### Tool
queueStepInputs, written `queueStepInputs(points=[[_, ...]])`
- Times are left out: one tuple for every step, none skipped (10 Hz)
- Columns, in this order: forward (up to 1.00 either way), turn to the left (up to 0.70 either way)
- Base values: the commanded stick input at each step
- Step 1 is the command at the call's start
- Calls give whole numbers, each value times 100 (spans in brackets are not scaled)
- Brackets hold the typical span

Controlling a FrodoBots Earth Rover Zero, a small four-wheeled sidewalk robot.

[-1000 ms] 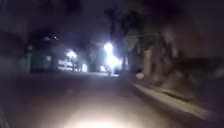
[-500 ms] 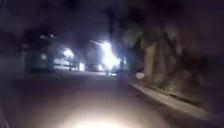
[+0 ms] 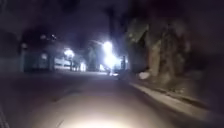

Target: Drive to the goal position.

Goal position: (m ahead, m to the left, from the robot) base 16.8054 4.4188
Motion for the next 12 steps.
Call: queueStepInputs(points=[[70,0],[70,0],[70,0],[70,0],[70,0],[70,0],[70,0],[70,0],[70,0],[70,0],[70,0],[70,0]])
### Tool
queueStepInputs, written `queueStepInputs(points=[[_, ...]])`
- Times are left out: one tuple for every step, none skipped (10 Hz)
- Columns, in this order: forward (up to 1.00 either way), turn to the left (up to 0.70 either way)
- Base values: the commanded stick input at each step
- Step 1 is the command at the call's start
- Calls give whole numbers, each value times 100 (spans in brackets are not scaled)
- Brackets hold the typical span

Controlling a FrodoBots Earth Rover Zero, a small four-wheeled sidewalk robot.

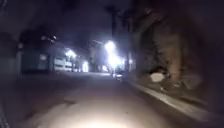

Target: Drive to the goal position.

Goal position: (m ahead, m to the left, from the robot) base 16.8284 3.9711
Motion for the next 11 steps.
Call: queueStepInputs(points=[[70,0],[70,0],[70,0],[70,0],[70,0],[70,0],[70,0],[70,0],[70,0],[70,0],[70,0]])
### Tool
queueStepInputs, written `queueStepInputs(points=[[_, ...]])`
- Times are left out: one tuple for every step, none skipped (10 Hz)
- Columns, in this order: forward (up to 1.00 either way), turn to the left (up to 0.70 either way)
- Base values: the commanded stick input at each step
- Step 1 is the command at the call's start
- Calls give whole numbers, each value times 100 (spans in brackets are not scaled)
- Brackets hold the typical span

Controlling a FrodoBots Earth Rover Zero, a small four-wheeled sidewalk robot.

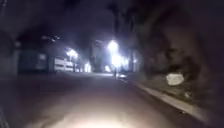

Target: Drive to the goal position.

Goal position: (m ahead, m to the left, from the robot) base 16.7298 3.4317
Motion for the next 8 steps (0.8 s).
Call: queueStepInputs(points=[[70,0],[70,0],[70,0],[70,0],[70,0],[70,0],[70,0],[70,0]])
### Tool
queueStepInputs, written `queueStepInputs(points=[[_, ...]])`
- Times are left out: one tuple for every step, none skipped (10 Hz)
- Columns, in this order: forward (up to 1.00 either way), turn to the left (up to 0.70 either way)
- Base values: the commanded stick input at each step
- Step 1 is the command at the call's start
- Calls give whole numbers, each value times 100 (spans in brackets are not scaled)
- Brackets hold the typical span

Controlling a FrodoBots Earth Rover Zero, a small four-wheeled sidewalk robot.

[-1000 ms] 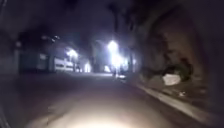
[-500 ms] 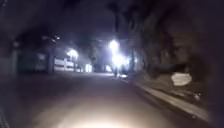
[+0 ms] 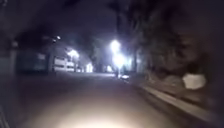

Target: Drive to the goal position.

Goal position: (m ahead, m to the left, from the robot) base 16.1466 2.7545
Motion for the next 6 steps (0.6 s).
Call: queueStepInputs(points=[[70,0],[70,0],[70,0],[70,0],[70,0],[70,-3]])
